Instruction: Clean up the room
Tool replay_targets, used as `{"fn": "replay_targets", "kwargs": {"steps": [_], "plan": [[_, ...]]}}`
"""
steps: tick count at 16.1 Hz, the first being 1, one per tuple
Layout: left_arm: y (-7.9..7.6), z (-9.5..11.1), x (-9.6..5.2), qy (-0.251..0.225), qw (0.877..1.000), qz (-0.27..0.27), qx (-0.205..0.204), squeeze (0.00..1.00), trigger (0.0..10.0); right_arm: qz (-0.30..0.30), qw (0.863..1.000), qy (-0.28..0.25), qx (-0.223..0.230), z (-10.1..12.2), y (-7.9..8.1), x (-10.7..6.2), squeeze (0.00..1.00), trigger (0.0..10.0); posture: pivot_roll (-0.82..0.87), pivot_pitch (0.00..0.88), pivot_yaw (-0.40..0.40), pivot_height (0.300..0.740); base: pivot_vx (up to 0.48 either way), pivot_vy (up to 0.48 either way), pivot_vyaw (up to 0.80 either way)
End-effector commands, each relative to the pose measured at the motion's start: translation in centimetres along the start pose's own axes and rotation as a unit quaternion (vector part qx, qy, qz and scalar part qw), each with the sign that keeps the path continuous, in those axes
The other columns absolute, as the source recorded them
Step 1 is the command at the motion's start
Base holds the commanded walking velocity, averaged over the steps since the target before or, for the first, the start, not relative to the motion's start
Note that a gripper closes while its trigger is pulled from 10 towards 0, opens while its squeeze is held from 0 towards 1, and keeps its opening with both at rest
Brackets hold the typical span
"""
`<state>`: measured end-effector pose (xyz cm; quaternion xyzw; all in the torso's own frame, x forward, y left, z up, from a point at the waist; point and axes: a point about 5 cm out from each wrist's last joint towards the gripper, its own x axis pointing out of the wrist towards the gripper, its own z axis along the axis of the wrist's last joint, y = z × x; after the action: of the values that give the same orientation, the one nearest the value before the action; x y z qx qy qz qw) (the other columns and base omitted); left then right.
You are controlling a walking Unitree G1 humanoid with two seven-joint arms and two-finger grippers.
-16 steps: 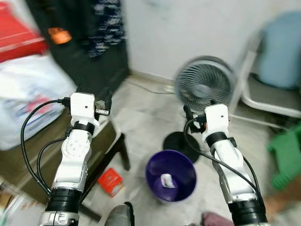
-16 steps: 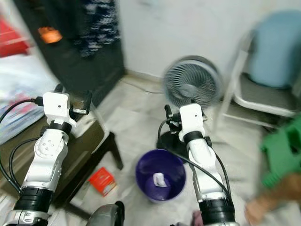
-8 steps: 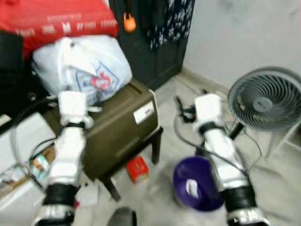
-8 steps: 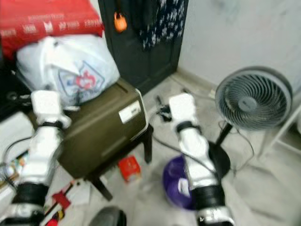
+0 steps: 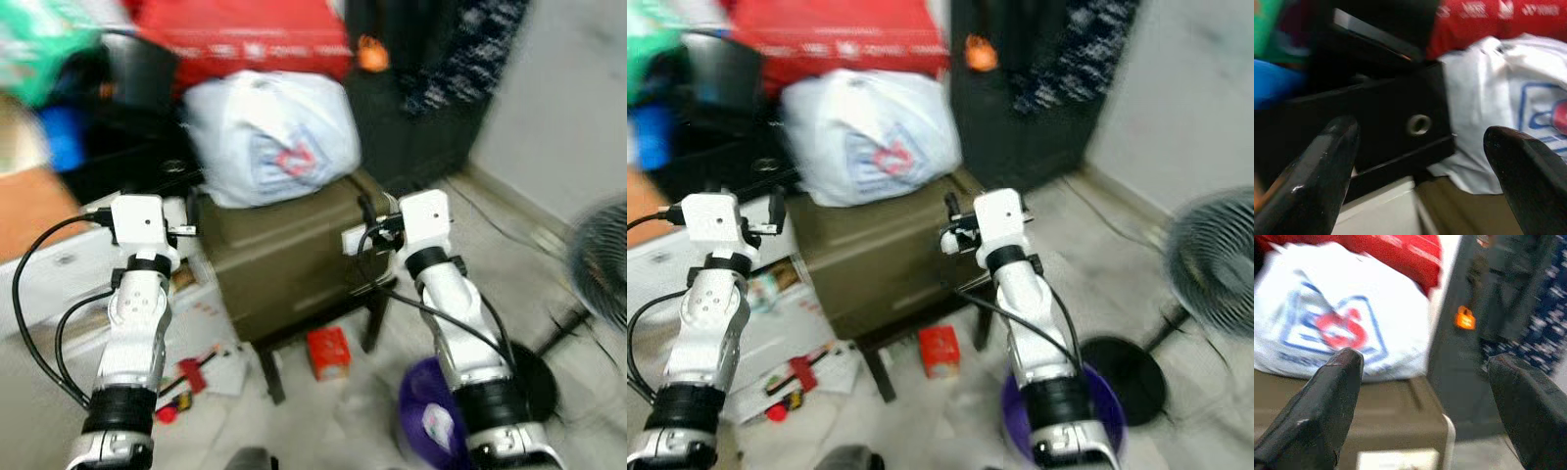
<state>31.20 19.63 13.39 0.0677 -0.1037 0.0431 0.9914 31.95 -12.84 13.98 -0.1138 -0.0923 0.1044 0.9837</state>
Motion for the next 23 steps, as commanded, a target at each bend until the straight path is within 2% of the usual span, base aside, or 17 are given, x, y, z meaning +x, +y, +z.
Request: {"fn": "replay_targets", "kwargs": {"steps": [1, 5, 8, 9, 10, 12, 14, 18, 23], "plan": [[-0.3, 0.3, 0.0, -0.006, 1.000, -0.009, 0.001, 0.00, 10.0, -0.009, 1.000, 0.000, -0.004, 0.0, -0.5, 0.1, 0.00, 10.0, -0.02, 0.000, 0.046, 0.740, 0.000, 0.000, 0.80], [-0.2, 0.4, -0.6, -0.009, 1.000, -0.003, 0.011, 0.00, 10.0, -0.017, 1.000, 0.002, 0.001, -0.1, -0.7, 0.0, 0.00, 10.0, -0.01, 0.000, 0.048, 0.740, 0.000, 0.000, 0.80], [1.9, -0.6, -3.9, 0.017, 0.999, 0.025, 0.028, 0.00, 10.0, -0.041, 0.998, 0.041, 0.000, -1.8, -2.1, -3.1, 0.00, 10.0, 0.00, 0.000, 0.046, 0.740, 0.000, 0.000, 0.30], [1.9, -0.8, -4.1, 0.021, 0.999, 0.026, 0.028, 0.00, 10.0, -0.048, 0.998, 0.043, 0.004, -1.9, -2.4, -3.3, 0.00, 10.0, -0.01, 0.000, 0.046, 0.740, 0.000, 0.000, 0.00], [1.7, -0.9, -4.3, 0.024, 0.999, 0.026, 0.027, 0.00, 10.0, -0.054, 0.997, 0.045, 0.010, -2.0, -2.6, -3.4, 0.00, 10.0, -0.01, 0.000, 0.045, 0.740, 0.000, 0.000, 0.00], [0.9, -0.7, -3.8, 0.024, 0.999, 0.021, 0.022, 0.00, 10.0, -0.049, 0.998, 0.045, -0.005, -1.9, -2.3, -2.4, 0.00, 10.0, 0.00, 0.000, 0.044, 0.740, 0.000, 0.000, 0.00], [1.1, -1.0, -3.9, 0.042, 0.998, 0.040, 0.024, 0.00, 10.0, -0.046, 0.998, 0.038, -0.001, -1.5, -1.6, -1.7, 0.00, 10.0, 0.00, 0.000, 0.054, 0.740, 0.000, 0.000, 0.80], [1.0, -1.3, -5.0, 0.059, 0.998, 0.025, 0.012, 0.00, 10.0, -0.054, 0.997, 0.048, 0.010, -1.4, -1.4, -2.3, 0.00, 10.0, 0.00, 0.000, 0.055, 0.740, 0.000, 0.000, 0.80], [0.6, -0.9, -4.5, 0.048, 0.998, 0.016, 0.025, 0.00, 10.0, -0.063, 0.997, 0.047, 0.006, -1.4, -1.8, -1.4, 0.00, 10.0, 0.00, 0.000, 0.060, 0.740, 0.000, 0.000, 0.80]]}}
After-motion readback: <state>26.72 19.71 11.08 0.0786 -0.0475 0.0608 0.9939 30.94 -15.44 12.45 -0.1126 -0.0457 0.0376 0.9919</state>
